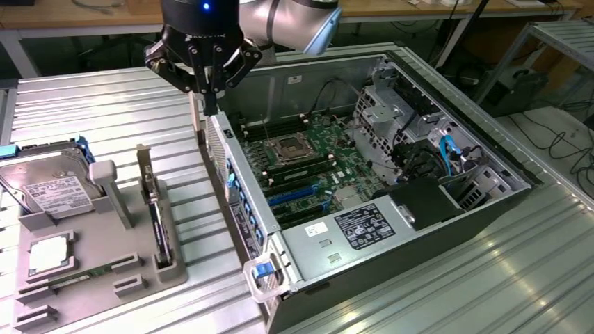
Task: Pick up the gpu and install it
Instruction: 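Reach for the gpu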
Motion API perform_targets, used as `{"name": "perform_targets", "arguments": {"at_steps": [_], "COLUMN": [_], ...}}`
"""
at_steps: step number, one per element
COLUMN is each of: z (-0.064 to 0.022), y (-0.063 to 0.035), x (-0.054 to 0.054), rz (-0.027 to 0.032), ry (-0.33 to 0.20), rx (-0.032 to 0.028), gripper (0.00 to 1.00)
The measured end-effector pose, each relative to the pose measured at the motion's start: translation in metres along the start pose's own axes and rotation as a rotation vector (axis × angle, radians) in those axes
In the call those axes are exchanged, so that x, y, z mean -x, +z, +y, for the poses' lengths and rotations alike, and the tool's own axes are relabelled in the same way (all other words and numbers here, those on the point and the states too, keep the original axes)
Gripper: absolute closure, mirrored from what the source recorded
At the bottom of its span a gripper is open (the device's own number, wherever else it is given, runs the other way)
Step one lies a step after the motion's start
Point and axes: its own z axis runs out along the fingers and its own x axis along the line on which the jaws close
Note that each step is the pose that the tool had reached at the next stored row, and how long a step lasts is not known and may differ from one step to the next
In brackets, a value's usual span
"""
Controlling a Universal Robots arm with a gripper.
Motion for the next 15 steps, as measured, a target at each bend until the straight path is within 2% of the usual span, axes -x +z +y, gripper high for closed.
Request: {"name": "perform_targets", "arguments": {"at_steps": [9,13,15], "z": [-0.0052,-0.0115,-0.0122], "y": [-0.0005,-0.0010,-0.0011], "x": [-0.009,-0.021,-0.023], "rz": [0.0001,0.0000,0.0001], "ry": [0.000,-0.001,-0.001], "rx": [-0.0001,0.0001,0.0000], "gripper": [0.89,0.89,0.89]}}
